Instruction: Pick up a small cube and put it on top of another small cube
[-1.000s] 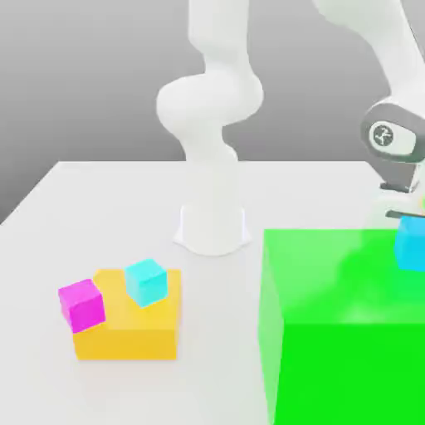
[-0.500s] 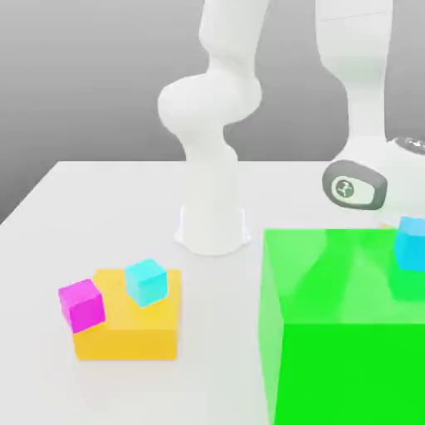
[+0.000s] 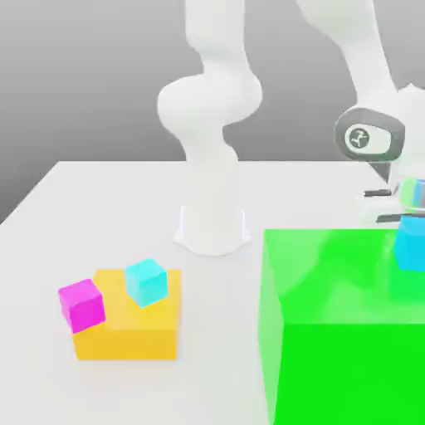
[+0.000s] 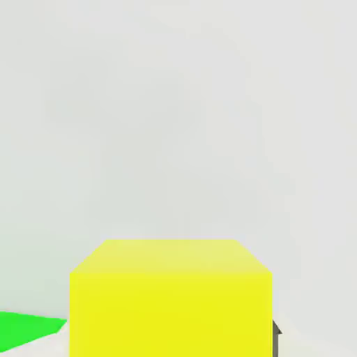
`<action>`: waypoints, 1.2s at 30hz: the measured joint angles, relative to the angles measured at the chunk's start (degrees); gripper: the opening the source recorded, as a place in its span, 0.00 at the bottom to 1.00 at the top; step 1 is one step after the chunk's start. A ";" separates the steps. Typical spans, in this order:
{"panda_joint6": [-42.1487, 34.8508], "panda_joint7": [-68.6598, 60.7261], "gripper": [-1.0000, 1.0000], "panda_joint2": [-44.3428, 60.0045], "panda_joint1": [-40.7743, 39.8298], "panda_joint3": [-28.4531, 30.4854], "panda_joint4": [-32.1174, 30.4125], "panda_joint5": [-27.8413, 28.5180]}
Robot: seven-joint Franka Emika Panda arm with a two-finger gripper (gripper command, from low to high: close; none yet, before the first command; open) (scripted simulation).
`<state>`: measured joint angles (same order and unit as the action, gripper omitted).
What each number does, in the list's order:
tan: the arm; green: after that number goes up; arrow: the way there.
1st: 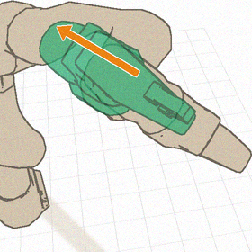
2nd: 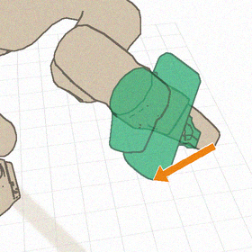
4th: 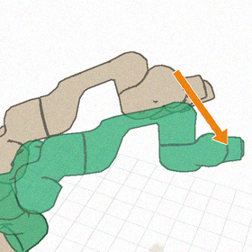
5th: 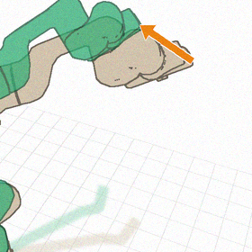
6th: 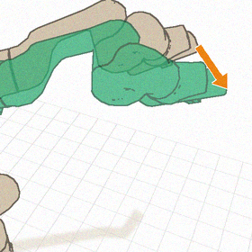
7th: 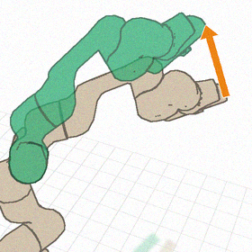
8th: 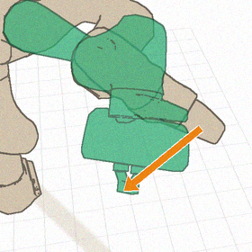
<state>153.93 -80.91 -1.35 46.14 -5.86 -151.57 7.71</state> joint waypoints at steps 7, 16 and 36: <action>-9.68 14.94 0.00 -7.18 -2.54 -1.44 5.73 7.81; -17.83 33.19 0.00 -13.50 -13.10 3.34 8.93 12.77; -14.04 40.77 0.00 -12.59 -45.15 37.31 -0.96 3.29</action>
<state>139.89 -40.14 -13.94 0.99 31.45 -152.53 11.00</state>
